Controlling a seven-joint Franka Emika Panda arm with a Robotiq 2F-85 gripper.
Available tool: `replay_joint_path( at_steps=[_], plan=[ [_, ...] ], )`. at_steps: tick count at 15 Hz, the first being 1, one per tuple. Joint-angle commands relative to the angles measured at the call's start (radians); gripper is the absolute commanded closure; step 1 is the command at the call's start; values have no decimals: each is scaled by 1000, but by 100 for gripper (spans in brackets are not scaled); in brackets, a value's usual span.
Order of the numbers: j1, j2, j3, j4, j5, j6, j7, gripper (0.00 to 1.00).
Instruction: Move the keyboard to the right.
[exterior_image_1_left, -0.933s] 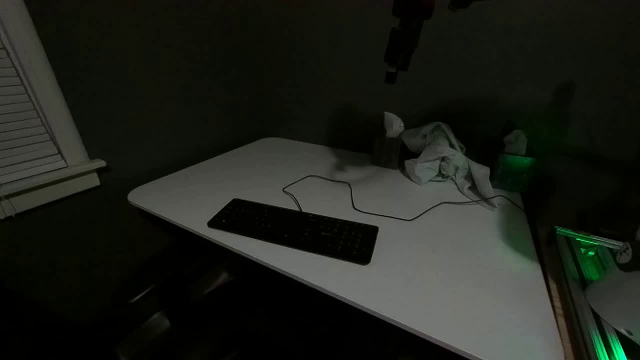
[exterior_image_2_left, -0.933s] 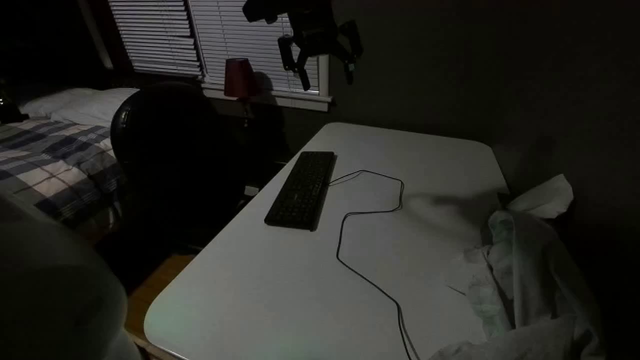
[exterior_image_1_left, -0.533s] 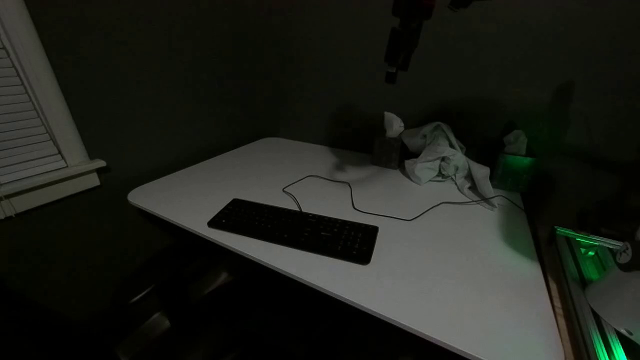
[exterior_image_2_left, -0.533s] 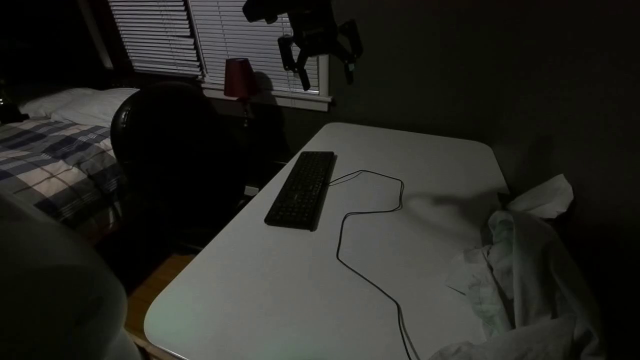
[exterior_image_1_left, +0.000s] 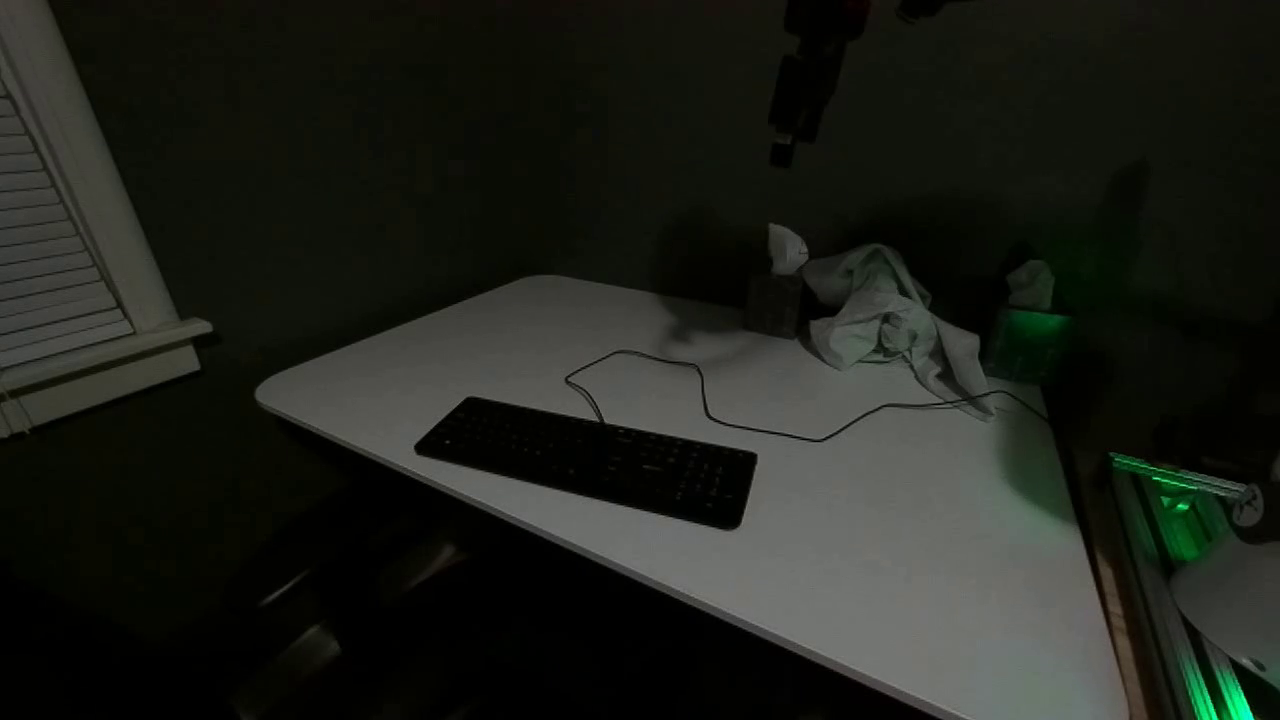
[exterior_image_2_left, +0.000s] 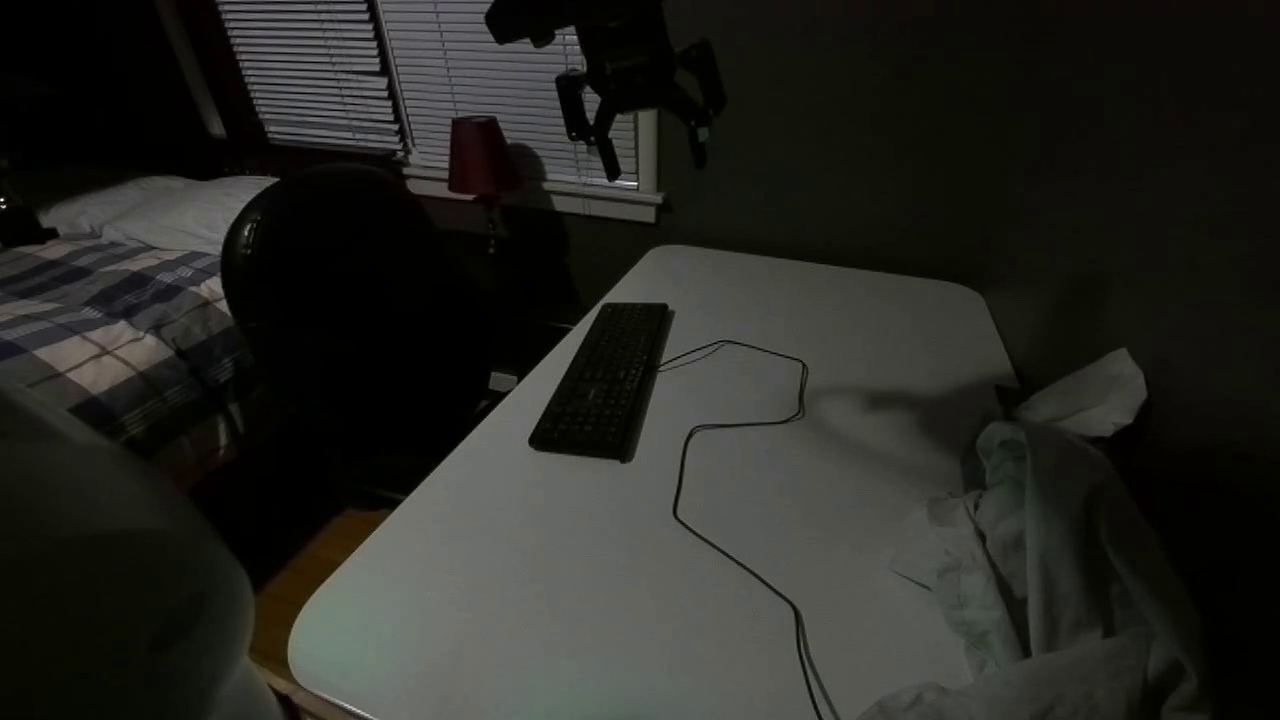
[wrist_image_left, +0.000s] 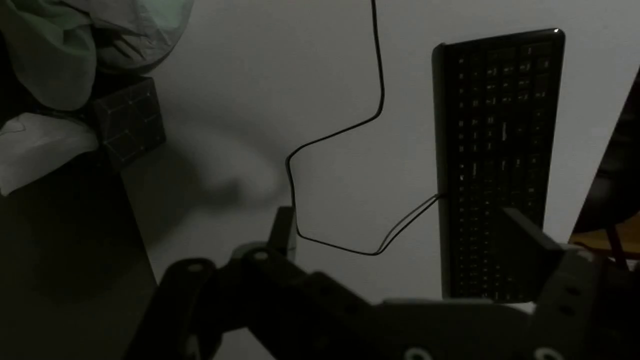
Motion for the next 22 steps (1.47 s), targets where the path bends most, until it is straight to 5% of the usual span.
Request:
replay_joint_path(
  at_steps=[1, 11, 16, 22],
  plan=[
    [9, 0, -7, 2, -3, -2, 3, 0],
    [113, 175, 128, 72, 58, 132, 222, 0],
    [140, 398, 160, 235, 23, 222, 290, 0],
    [185, 691, 109, 512, -1, 243, 315, 0]
  ],
)
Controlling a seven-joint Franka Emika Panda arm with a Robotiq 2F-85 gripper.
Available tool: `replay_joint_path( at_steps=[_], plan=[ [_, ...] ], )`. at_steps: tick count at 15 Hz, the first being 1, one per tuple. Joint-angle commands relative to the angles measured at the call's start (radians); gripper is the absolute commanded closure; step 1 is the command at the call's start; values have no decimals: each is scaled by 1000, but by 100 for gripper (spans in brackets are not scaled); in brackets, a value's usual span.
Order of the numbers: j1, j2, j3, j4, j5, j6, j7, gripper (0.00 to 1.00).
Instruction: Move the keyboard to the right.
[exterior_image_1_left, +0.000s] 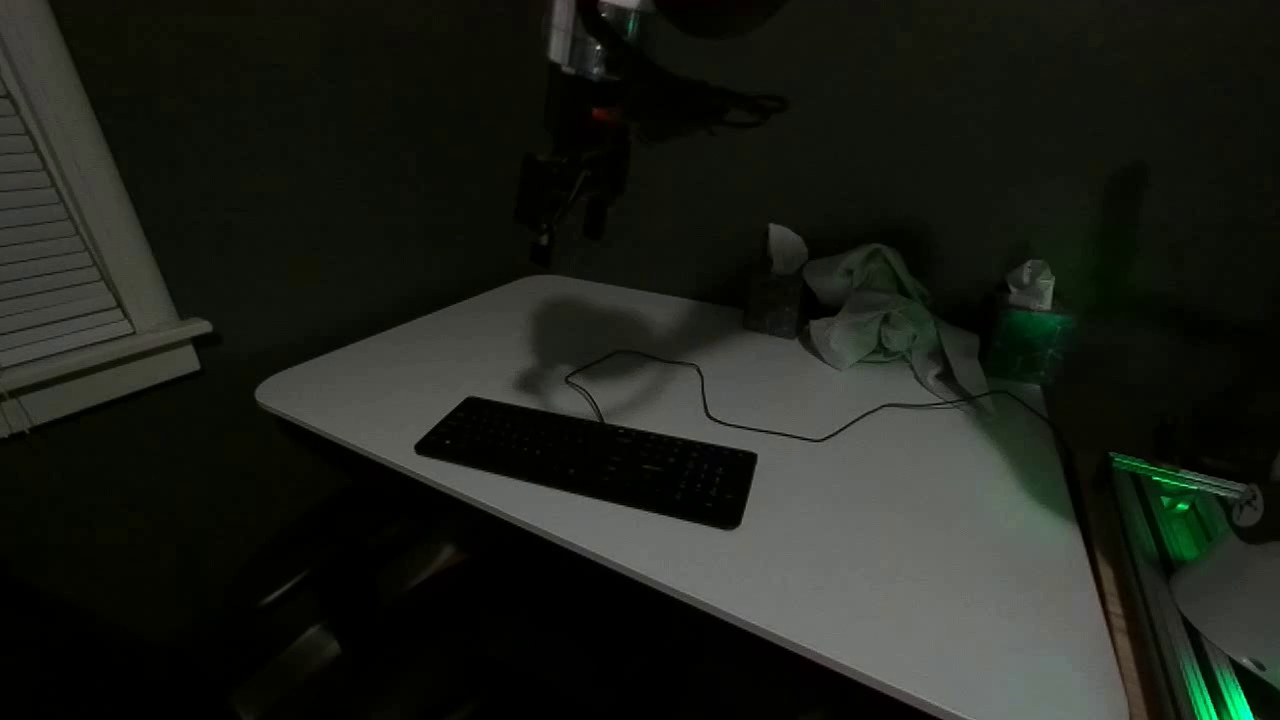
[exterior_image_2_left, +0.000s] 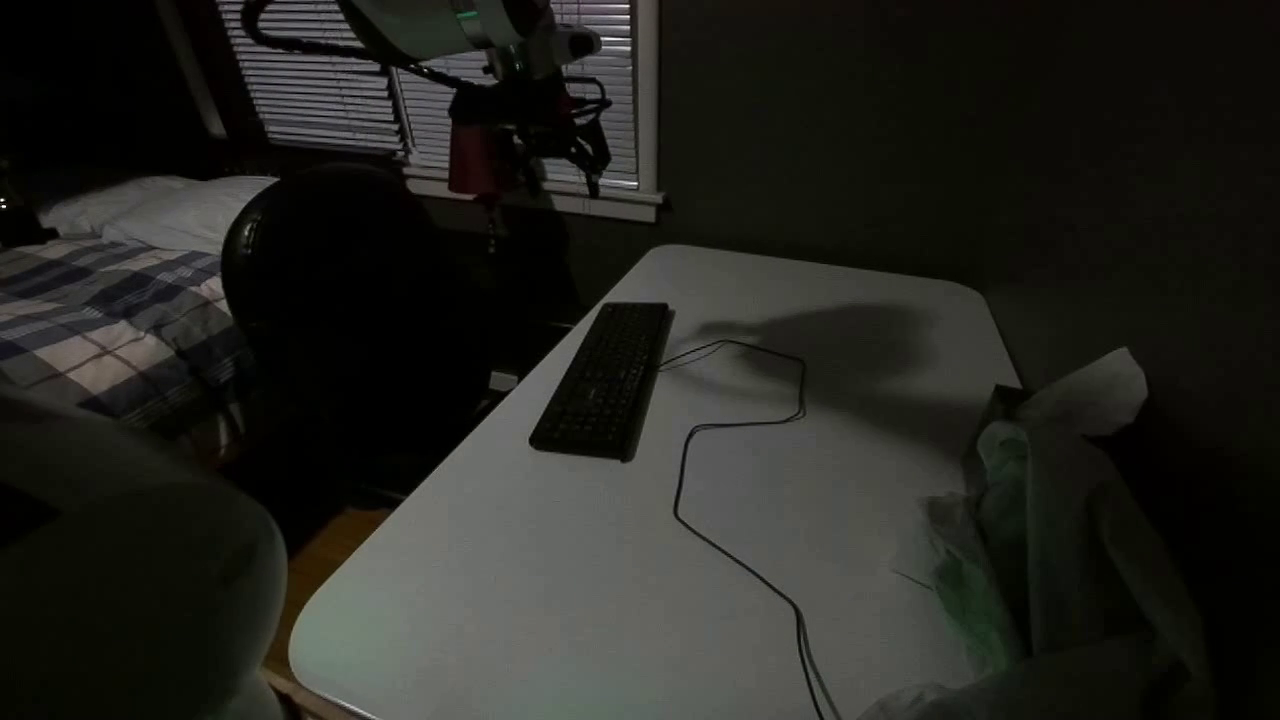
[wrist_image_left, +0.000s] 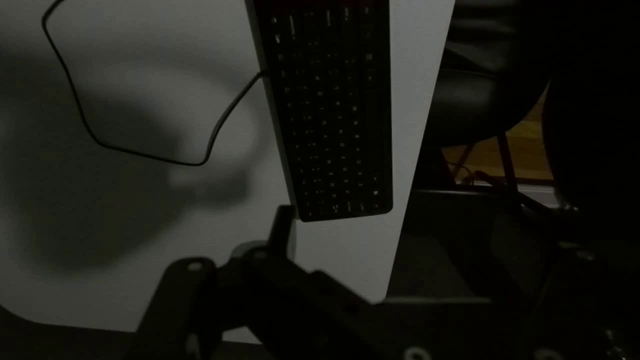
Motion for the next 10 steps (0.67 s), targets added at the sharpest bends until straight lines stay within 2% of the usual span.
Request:
replay_joint_path(
  at_steps=[1, 8, 10],
  plan=[
    [52, 195, -54, 202, -30, -15, 70, 0],
    [180, 470, -249, 506, -83, -101, 410, 0],
    [198, 530, -281, 578, -70, -172, 480, 0]
  ],
)
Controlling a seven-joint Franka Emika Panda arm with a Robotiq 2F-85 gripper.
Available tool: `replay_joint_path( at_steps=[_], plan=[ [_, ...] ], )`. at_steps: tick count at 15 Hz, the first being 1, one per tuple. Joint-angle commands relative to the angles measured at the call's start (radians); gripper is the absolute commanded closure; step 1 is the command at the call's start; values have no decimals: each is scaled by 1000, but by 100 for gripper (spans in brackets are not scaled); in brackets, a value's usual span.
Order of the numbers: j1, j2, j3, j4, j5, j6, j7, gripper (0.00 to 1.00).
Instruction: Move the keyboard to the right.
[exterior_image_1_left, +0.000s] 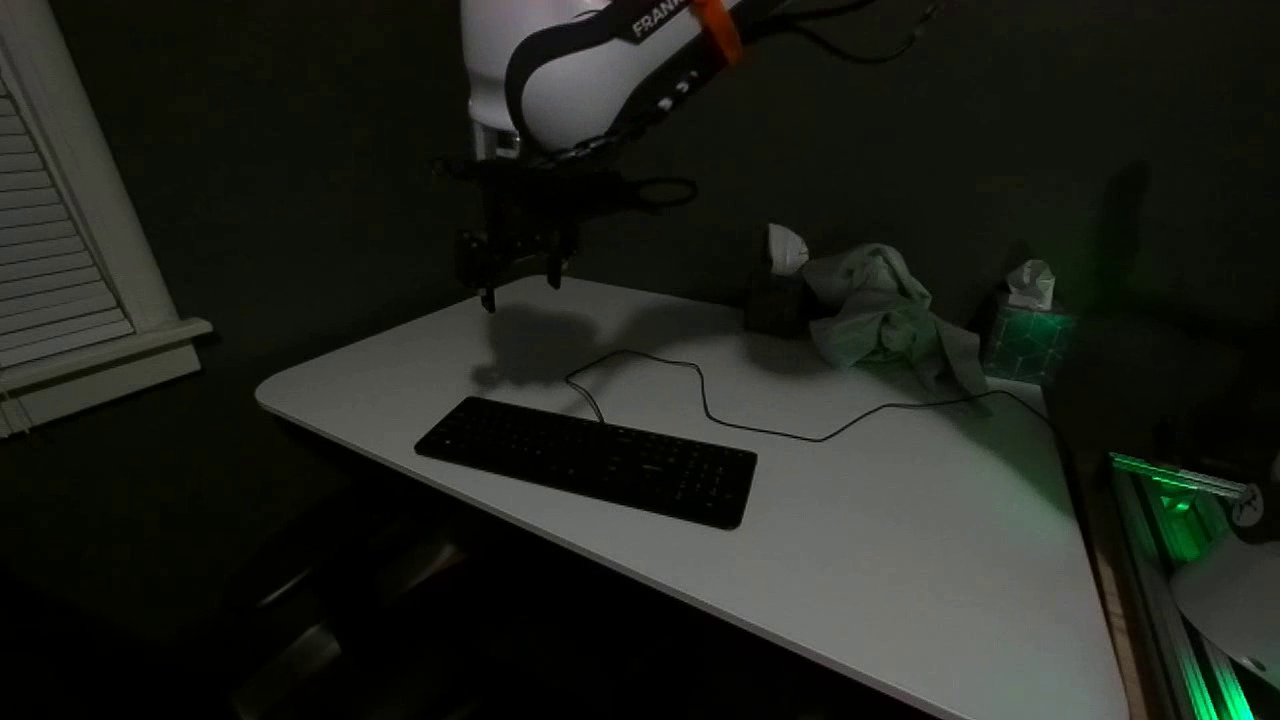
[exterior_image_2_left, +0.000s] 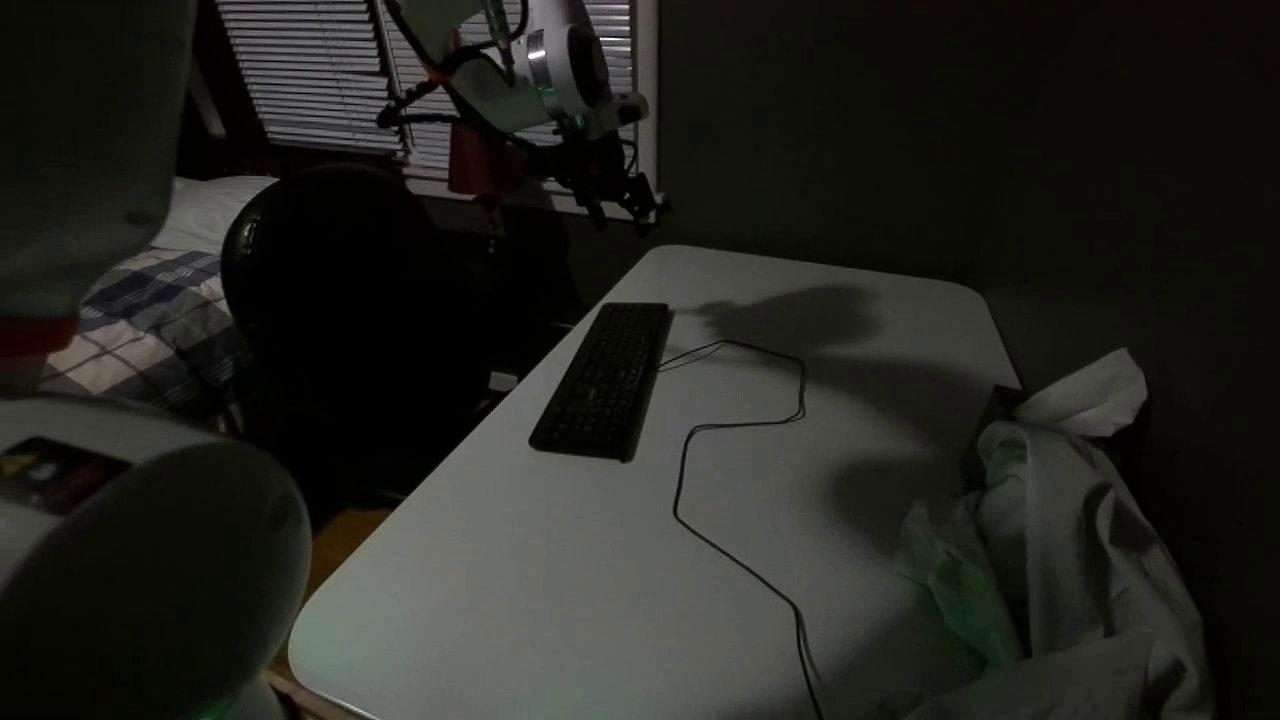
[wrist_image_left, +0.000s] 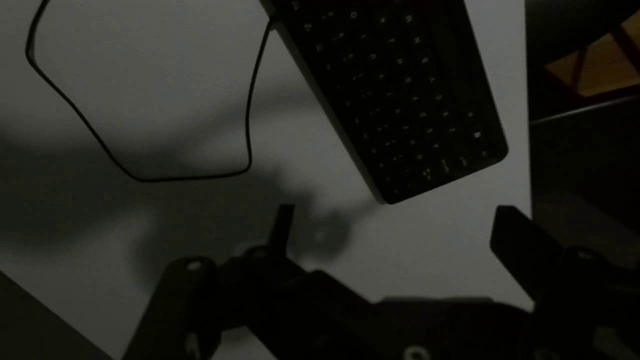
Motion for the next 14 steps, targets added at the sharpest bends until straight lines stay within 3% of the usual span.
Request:
replay_joint_path(
  at_steps=[1, 4, 14],
  plan=[
    [18, 31, -26, 37, 6, -31, 34, 0],
    [31, 89, -44, 108, 4, -73, 82, 0],
    [38, 147, -36, 172, 22, -66, 110, 0]
  ],
)
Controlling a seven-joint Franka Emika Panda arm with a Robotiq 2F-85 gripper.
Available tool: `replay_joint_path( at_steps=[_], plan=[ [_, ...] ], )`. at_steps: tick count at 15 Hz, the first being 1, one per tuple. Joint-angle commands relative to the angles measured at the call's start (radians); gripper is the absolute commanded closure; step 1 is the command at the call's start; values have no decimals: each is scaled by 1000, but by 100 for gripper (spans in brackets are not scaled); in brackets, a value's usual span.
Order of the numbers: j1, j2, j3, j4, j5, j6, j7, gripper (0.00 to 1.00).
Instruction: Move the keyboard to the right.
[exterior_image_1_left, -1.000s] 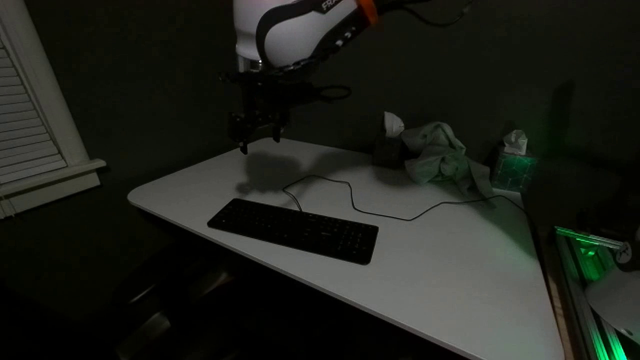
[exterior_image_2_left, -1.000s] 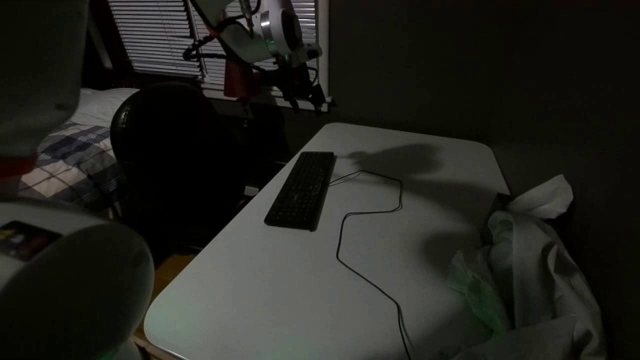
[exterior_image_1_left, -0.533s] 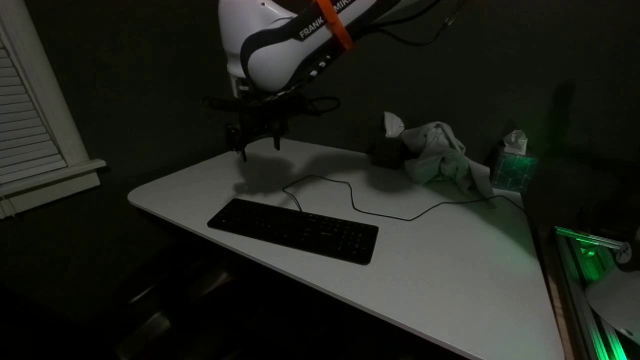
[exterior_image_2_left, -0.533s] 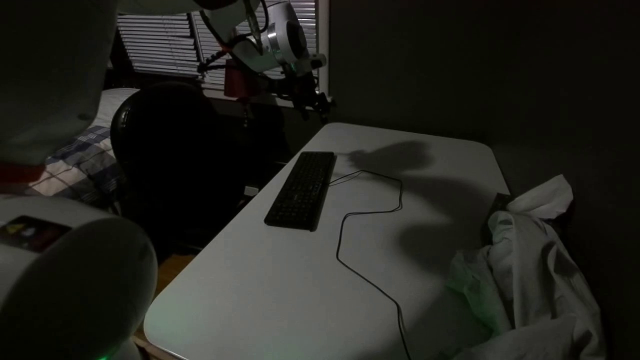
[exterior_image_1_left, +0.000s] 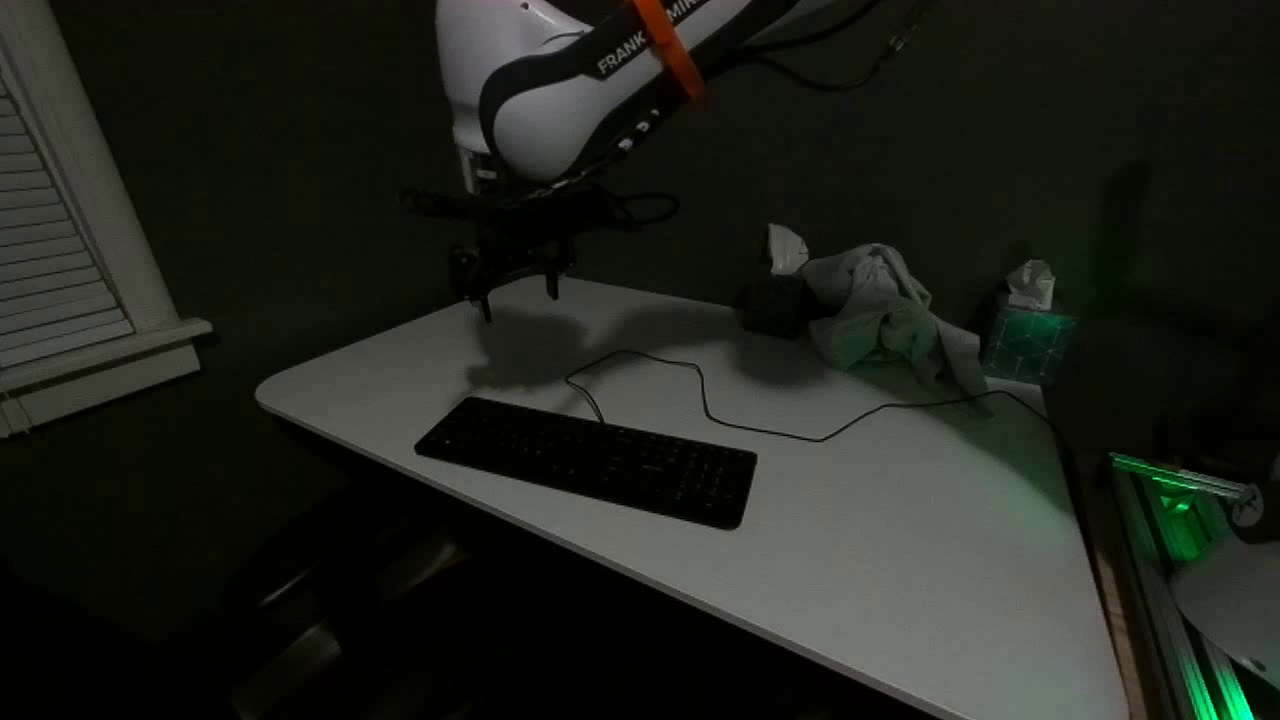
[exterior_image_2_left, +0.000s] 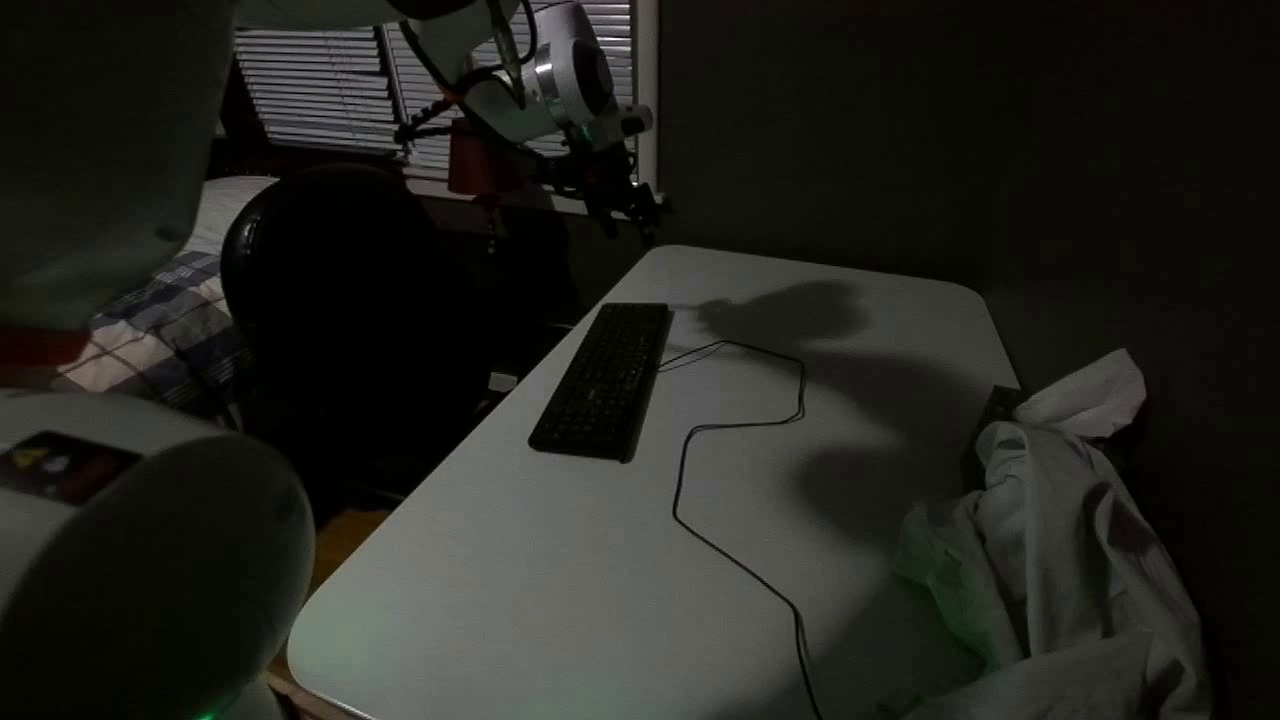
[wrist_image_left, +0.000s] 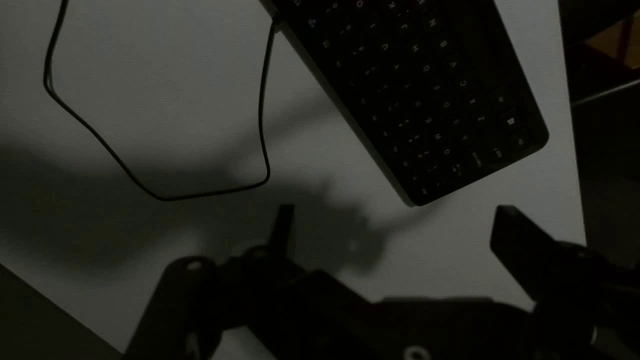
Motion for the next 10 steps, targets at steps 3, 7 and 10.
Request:
replay_joint_path(
  at_steps=[3, 7, 10],
  plan=[
    [4, 118, 15, 105, 46, 26, 37, 0],
    [-7, 242, 14, 210, 68, 76, 9, 0],
    [-7, 348, -9, 301, 69, 187, 16, 0]
  ],
)
